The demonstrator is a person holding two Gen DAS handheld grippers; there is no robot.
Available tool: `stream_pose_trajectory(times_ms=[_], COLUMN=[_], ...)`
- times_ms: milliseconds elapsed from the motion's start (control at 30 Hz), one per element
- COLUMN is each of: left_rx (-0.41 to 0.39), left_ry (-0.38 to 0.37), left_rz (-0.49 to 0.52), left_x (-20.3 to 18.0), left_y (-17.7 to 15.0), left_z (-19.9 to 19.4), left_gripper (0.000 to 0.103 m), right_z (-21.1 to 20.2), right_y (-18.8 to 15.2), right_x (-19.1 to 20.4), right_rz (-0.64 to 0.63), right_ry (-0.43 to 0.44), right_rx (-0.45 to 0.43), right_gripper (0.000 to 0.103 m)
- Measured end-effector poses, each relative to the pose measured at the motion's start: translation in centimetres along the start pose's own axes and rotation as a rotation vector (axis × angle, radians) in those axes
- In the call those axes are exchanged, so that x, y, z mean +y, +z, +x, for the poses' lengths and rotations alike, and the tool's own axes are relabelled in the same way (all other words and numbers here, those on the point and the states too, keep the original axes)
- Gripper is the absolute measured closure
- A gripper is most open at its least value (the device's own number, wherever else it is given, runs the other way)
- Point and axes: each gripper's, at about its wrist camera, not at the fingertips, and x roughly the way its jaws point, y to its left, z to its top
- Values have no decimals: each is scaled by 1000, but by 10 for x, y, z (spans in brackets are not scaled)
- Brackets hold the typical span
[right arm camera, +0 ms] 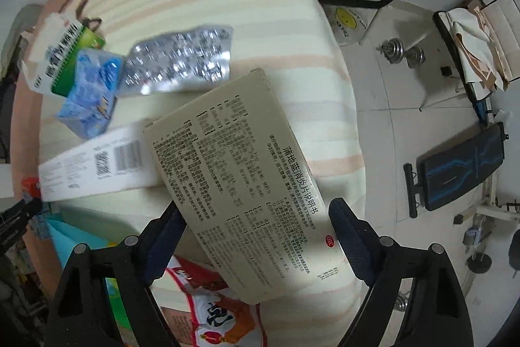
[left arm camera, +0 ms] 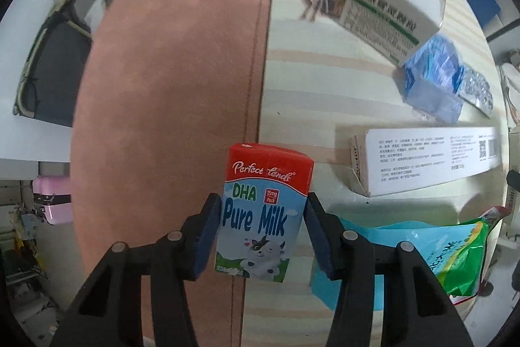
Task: Collect trash
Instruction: 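Carry the milk carton and medicine box toward the trash bin with both tools, then open both tools over the bin to drop the carton and box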
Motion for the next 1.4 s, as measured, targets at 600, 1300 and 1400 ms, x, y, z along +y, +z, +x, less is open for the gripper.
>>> stream_pose_trajectory(times_ms=[600, 1300, 1400], left_rx=[-297, 52, 136], left_ry=[-157, -397, -401], left_rz=[-72, -29, -52], left_x=[14, 38, 32], left_y=[-99, -324, -336], left_z=[-142, -4, 57], left_gripper=[55, 55, 55], right_z=[-133, -21, 49], right_y=[-108, -446, -470], right_x=[53, 97, 91], right_rz=[10, 195, 229], right_ry=[142, 221, 233], right_rx=[-227, 28, 121], right_gripper=[16, 18, 18])
